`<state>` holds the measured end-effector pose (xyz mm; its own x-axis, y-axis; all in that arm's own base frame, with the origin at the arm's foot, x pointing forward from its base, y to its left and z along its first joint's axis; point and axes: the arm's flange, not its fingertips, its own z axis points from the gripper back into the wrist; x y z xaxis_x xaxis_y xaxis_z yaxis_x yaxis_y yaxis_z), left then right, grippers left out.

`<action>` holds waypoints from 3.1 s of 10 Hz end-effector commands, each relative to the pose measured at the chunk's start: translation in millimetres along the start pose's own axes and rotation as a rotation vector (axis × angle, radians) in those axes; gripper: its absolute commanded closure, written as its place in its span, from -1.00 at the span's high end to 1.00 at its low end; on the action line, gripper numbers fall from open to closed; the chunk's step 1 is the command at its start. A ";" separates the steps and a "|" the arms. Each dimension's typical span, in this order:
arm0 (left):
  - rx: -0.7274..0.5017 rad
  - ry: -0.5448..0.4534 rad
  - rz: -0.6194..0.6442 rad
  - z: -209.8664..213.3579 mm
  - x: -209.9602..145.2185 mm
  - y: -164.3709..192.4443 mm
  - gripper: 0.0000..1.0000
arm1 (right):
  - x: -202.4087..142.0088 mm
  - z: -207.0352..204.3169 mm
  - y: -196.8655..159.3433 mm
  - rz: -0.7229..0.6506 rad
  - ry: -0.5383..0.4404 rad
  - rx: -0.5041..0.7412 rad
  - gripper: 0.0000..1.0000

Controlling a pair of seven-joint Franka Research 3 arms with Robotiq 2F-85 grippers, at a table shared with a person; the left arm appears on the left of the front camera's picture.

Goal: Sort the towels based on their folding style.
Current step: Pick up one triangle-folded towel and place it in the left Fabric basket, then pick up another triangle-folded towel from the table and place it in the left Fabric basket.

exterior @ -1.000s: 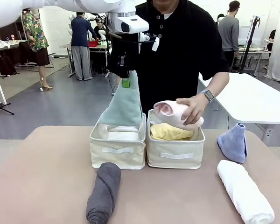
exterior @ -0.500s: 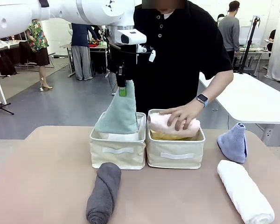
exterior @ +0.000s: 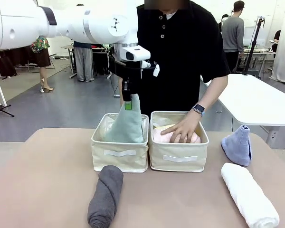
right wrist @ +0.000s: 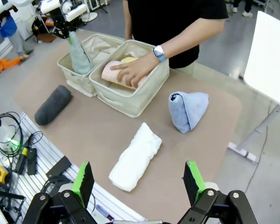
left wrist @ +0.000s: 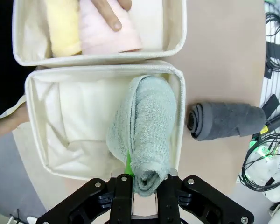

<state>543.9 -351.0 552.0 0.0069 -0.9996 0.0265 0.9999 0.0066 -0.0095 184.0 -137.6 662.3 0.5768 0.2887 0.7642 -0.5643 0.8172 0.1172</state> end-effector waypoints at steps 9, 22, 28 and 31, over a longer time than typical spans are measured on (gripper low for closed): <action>-0.063 0.038 -0.144 -90.3 14.9 -17.5 0.51 | 0.2 -1.2 -1.0 -0.008 0.002 -0.011 1.00; -0.030 -0.240 -0.437 52.4 -126.4 -78.2 0.90 | 0.2 -1.2 -1.0 -0.008 0.002 -0.011 1.00; 0.007 -0.262 -0.025 43.5 -270.5 -106.7 0.90 | 0.2 -1.2 -1.0 -0.008 0.002 -0.011 1.00; -0.015 -0.295 -0.085 47.8 -291.1 -102.5 0.90 | 0.2 -1.2 -1.0 -0.008 0.002 -0.011 1.00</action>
<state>441.1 -69.3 584.6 -0.0517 -0.9571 0.2850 0.9985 -0.0549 -0.0036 184.0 -138.6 661.9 0.5769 0.2862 0.7650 -0.5639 0.8172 0.1195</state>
